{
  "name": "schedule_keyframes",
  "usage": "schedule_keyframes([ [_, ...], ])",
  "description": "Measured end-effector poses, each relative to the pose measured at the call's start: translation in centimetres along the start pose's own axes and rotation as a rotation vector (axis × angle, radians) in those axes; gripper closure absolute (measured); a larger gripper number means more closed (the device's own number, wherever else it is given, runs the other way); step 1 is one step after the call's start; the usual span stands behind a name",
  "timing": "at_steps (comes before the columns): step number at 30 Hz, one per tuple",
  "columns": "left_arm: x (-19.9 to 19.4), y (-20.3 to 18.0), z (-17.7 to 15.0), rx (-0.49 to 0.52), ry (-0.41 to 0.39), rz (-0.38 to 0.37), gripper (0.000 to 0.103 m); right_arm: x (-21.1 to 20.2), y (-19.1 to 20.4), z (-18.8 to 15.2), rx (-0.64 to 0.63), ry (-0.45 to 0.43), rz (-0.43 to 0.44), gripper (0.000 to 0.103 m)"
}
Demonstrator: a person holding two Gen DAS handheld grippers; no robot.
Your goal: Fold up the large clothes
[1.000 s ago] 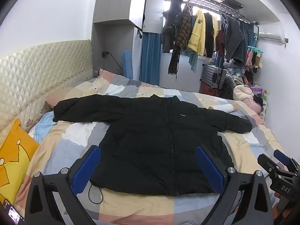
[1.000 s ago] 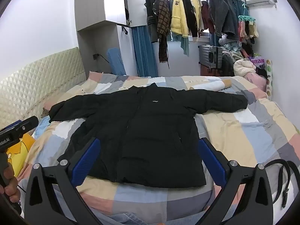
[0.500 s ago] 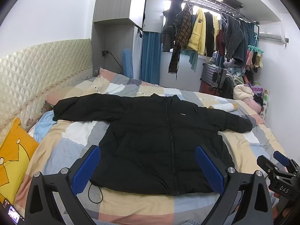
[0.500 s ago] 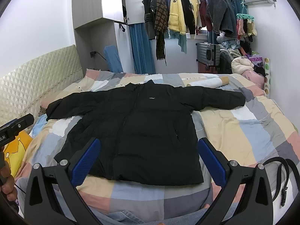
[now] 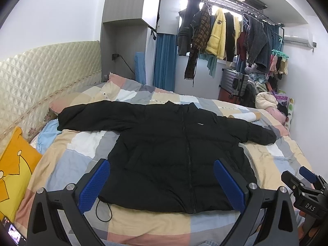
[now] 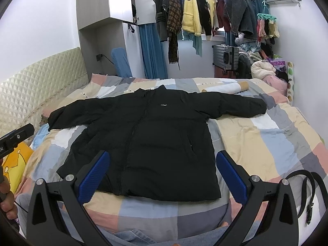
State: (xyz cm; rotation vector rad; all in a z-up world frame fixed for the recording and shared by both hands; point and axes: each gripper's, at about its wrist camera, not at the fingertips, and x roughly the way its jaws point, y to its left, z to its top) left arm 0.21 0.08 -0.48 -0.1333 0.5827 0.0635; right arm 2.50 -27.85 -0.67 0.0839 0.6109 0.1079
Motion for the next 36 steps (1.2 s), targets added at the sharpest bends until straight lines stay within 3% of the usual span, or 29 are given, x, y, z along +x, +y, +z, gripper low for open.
schedule_keyframes([
  [36, -0.13, -0.76, 0.16, 0.017, 0.003, -0.016, 0.001, -0.07, -0.84, -0.38, 0.024, 0.01, -0.011, 0.0],
])
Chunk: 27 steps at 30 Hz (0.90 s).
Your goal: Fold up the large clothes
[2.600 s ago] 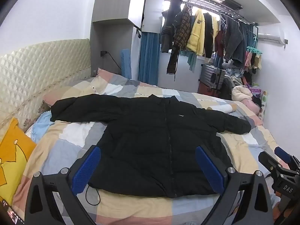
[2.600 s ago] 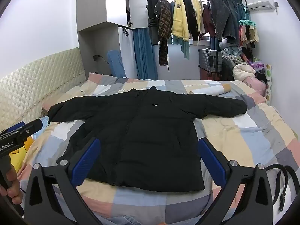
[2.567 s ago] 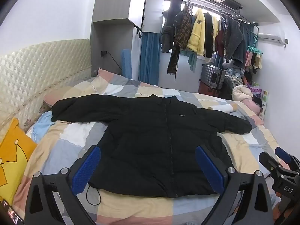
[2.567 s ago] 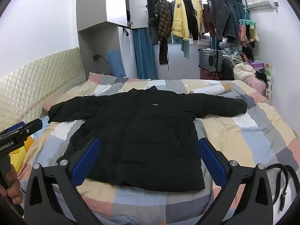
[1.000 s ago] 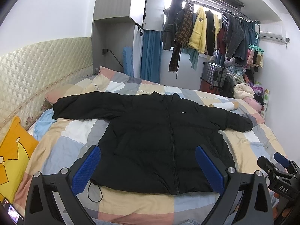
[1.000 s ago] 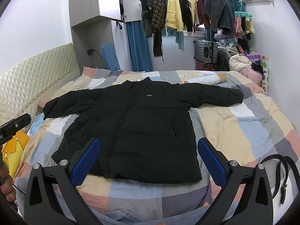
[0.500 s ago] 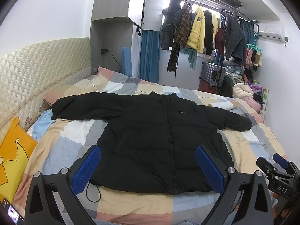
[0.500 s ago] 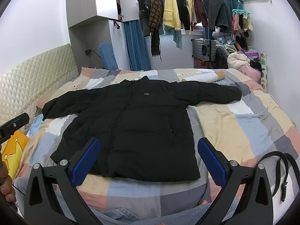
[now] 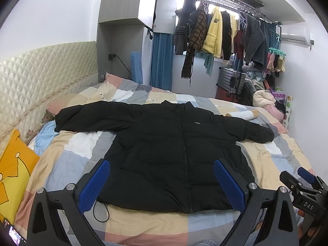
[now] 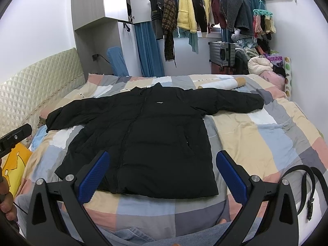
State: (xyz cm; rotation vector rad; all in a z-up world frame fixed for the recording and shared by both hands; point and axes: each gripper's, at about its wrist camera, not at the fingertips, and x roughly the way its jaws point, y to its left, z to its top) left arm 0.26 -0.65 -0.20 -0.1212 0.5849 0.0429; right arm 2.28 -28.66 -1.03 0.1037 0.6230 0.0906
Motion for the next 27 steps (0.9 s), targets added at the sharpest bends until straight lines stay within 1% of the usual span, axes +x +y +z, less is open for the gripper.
schedule_keyframes([
  [6, 0.2, -0.1, 0.7, 0.012, -0.01, -0.01, 0.001, 0.5, 0.0, 0.5, 0.008, 0.008, 0.013, 0.0],
  [13, 0.5, 0.2, 3.3, 0.023, -0.05, -0.021, 0.001, 0.7, 0.0, 1.8, -0.008, -0.016, 0.009, 0.0],
  [15, 0.7, 0.2, 4.2, 0.031, -0.048, -0.009, 0.001, 0.8, 0.1, 2.6, -0.008, -0.02, 0.009, 0.0],
  [18, 0.8, 0.9, 5.2, 0.01, -0.037, -0.023, 0.001, 1.0, 0.2, 3.6, -0.018, -0.023, 0.02, 0.0],
  [20, 0.9, 1.3, 6.0, -0.003, -0.028, -0.017, 0.001, 1.2, -0.1, 4.3, -0.016, -0.022, 0.014, 0.0],
  [24, 1.2, 1.9, 7.5, -0.011, -0.045, -0.001, 0.001, 1.8, -1.7, 5.9, 0.006, -0.025, -0.007, 0.0],
  [27, 2.0, 2.3, 8.7, -0.031, -0.056, -0.022, 0.001, 2.4, -3.5, 7.6, 0.04, -0.049, -0.043, 0.0],
])
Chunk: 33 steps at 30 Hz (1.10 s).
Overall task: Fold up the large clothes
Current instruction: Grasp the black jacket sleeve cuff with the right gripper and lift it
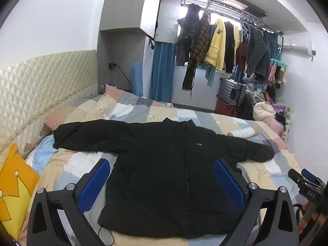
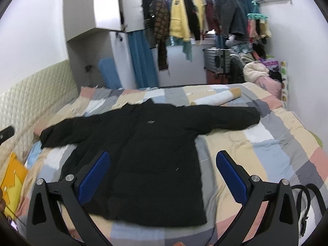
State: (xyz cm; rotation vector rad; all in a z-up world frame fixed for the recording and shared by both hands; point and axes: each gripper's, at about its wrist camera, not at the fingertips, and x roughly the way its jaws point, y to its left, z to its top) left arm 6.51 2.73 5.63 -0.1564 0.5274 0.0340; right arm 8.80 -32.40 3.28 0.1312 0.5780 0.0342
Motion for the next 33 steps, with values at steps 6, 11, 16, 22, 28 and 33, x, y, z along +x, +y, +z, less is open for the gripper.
schedule_keyframes([
  [6, 3.4, 0.4, 1.4, -0.017, 0.006, -0.014, 0.001, 1.9, -3.8, 3.3, 0.059, -0.09, -0.066, 0.0],
  [11, 7.9, 1.0, 1.3, 0.022, -0.028, 0.0, 0.001, 6.2, -8.5, 4.8, 0.116, -0.131, -0.118, 0.0],
  [16, 13.9, 1.9, -0.8, 0.03, -0.029, 0.01, 0.001, 12.3, -13.7, 4.6, 0.176, -0.131, -0.148, 0.0],
  [22, 22.1, 2.9, -3.6, -0.019, 0.073, -0.01, 0.001, 22.2, -22.3, 2.9, 0.382, -0.061, -0.102, 0.0],
  [28, 28.3, 1.1, -4.8, 0.027, 0.103, -0.056, 0.001, 30.7, -30.7, 1.6, 0.6, -0.061, -0.121, 0.0],
  [33, 34.1, 1.0, -5.7, 0.033, 0.072, -0.041, 0.001, 36.5, -38.1, 0.1, 0.792, -0.093, -0.114, 0.002],
])
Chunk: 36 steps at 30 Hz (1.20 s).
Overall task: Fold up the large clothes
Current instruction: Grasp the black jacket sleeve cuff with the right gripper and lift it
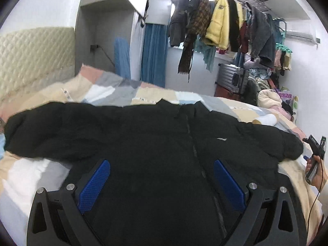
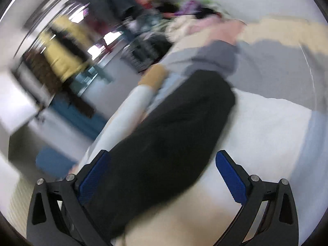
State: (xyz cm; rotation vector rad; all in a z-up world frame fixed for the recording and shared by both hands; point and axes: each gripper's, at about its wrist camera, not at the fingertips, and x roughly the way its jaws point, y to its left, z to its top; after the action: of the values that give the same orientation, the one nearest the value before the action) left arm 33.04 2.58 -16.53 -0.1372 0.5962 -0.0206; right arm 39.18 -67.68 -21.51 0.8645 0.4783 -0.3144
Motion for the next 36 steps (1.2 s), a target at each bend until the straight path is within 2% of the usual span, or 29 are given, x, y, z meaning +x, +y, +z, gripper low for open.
schedule_keyframes([
  [4, 3.0, 0.6, -1.0, 0.016, 0.033, 0.013, 0.001, 4.0, -3.1, 2.0, 0.033, -0.008, -0.081, 0.008],
  [7, 5.7, 0.7, -1.9, -0.027, 0.132, 0.013, 0.001, 5.3, -3.5, 2.8, 0.042, -0.025, -0.072, 0.018],
  [8, 6.3, 0.5, -2.2, -0.033, 0.159, -0.017, 0.001, 5.5, -3.2, 2.9, 0.022, -0.027, -0.063, 0.033],
  [9, 6.9, 0.1, -2.5, -0.022, 0.158, -0.04, 0.001, 6.0, -2.5, 3.0, -0.022, -0.027, -0.082, 0.039],
  [11, 7.4, -0.6, -2.4, 0.026, 0.141, -0.038, 0.001, 6.3, -1.5, 3.2, -0.065, -0.039, -0.119, 0.072],
  [13, 6.9, -0.7, -1.9, 0.058, 0.075, -0.037, 0.001, 5.7, -0.8, 3.4, -0.057, -0.063, -0.153, 0.083],
  [16, 5.7, -0.4, -1.3, 0.07, 0.046, 0.018, 0.001, 4.7, 0.5, 3.7, -0.077, -0.095, -0.191, 0.094],
  [19, 4.5, 0.4, -1.3, 0.031, 0.072, -0.002, 0.001, 2.5, 1.7, 4.3, -0.076, -0.146, -0.2, 0.096],
  [24, 1.1, 1.4, -2.0, 0.017, 0.15, 0.007, 0.001, -1.8, 3.3, 5.2, -0.098, -0.193, -0.193, 0.097],
  [30, -4.7, 3.0, -1.1, -0.024, 0.105, -0.01, 0.001, -8.0, 7.3, 6.8, -0.16, -0.215, -0.185, 0.097],
  [36, -7.5, 3.3, -1.6, -0.007, 0.087, 0.003, 0.001, -13.1, 13.7, 7.9, -0.228, -0.24, -0.132, 0.097],
])
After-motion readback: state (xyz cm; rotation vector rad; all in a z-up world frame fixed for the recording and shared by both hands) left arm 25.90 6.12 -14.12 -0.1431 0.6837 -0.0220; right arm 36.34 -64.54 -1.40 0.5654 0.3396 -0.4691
